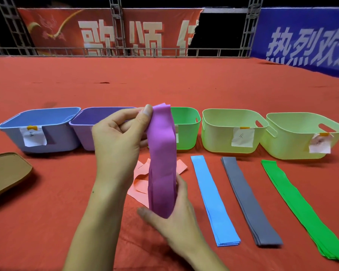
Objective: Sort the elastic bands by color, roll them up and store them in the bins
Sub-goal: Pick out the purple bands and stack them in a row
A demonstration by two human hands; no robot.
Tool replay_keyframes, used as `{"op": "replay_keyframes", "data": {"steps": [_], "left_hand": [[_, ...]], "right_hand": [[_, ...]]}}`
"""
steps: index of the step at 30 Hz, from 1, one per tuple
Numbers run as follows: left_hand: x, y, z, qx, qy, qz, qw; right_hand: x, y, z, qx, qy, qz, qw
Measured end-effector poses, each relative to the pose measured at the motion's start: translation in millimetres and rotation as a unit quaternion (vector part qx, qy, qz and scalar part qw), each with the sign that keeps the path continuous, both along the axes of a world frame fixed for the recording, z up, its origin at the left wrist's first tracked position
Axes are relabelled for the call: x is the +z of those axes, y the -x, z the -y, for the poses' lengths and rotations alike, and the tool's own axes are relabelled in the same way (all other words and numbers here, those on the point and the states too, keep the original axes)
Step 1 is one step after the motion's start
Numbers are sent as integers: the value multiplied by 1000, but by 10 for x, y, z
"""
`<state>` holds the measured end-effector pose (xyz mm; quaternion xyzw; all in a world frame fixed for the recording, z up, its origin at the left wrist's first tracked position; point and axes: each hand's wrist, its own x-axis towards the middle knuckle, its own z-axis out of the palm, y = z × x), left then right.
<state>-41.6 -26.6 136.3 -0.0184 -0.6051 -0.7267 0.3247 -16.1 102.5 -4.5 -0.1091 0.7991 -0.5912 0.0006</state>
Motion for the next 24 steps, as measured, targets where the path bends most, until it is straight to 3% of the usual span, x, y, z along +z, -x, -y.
{"op": "replay_keyframes", "data": {"steps": [4, 10, 16, 24], "left_hand": [[-19, 12, -58, 5, -20, -4, 1000], [-87, 132, 144, 37, -28, 23, 999], [-147, 209, 314, 50, -21, 35, 998], [-231, 295, 490, 65, -30, 46, 996]], "right_hand": [[-38, 5, 113, -64, -15, 8, 998], [-99, 35, 51, -82, -86, 4, 993], [-16, -26, 7, -56, -173, 1, 983], [55, -66, 24, -24, -217, 37, 975]]}}
